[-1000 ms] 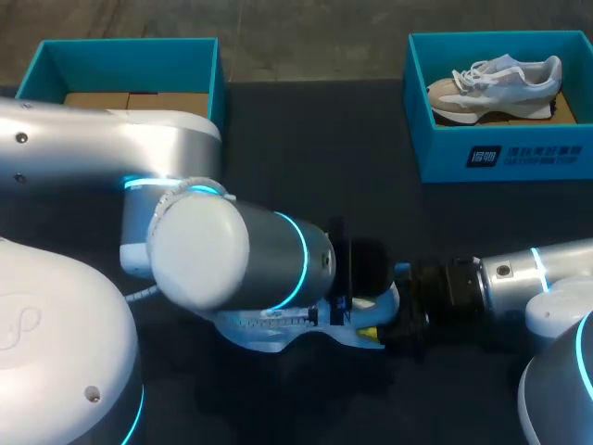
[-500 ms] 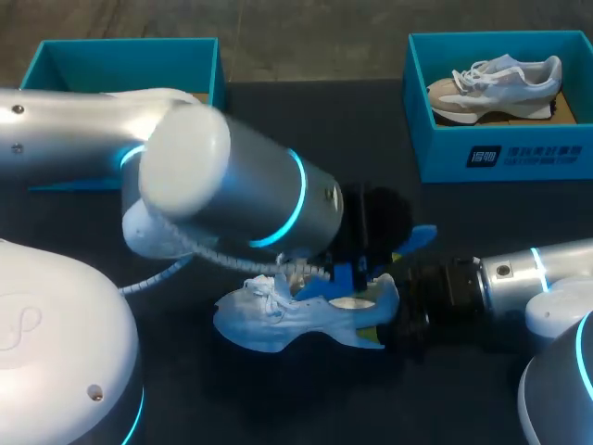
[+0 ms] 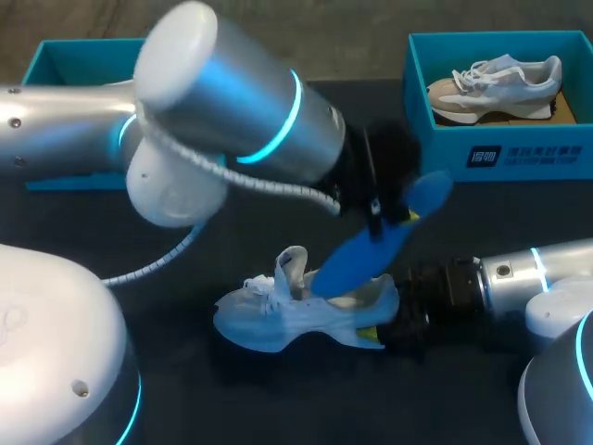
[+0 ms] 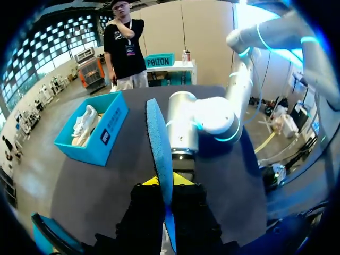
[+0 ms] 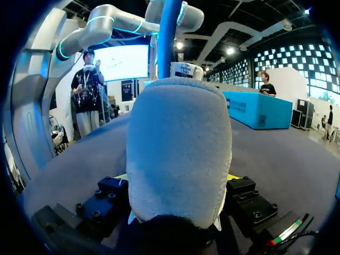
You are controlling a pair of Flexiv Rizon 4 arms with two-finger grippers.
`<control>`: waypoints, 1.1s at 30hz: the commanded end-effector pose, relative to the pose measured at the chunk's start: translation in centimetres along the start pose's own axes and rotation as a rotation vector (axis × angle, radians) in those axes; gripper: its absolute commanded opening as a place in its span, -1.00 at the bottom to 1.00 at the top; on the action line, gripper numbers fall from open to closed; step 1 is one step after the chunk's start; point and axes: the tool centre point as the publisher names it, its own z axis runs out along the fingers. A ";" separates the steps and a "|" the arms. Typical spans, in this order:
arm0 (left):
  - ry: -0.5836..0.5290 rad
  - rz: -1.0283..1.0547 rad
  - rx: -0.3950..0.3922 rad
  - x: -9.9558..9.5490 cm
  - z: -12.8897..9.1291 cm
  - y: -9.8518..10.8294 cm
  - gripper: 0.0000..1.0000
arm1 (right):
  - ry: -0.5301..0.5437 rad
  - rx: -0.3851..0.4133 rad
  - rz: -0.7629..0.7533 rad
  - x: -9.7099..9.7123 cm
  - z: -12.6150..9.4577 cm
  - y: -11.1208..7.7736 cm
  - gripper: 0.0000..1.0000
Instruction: Take the shoe out of the shoebox, open the shoe tongue, remove and reinsert the insole, then place the shoe into the shoebox
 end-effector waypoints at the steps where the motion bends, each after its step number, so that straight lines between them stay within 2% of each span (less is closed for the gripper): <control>1: 0.108 -0.030 0.026 -0.8 -2.0 0.3 -1.00 | -0.001 0.004 0.001 0.1 0.0 -0.1 -1.00; 7: 0.195 -0.083 0.085 -1.4 -4.0 0.0 -1.00 | -0.001 0.004 0.001 0.1 0.0 -0.1 -1.00; 13: 0.187 -0.070 0.181 -0.4 -6.8 -0.4 -1.00 | -0.001 0.004 0.001 0.1 0.0 -0.1 -1.00; 19: 0.203 -0.075 0.273 0.1 -9.4 -2.2 -1.00 | -0.001 0.004 0.001 0.1 0.0 -0.1 -1.00; 33: 0.203 -0.075 0.273 0.1 -9.4 -2.2 -1.00 | -0.001 0.004 0.001 0.1 0.0 -0.1 -1.00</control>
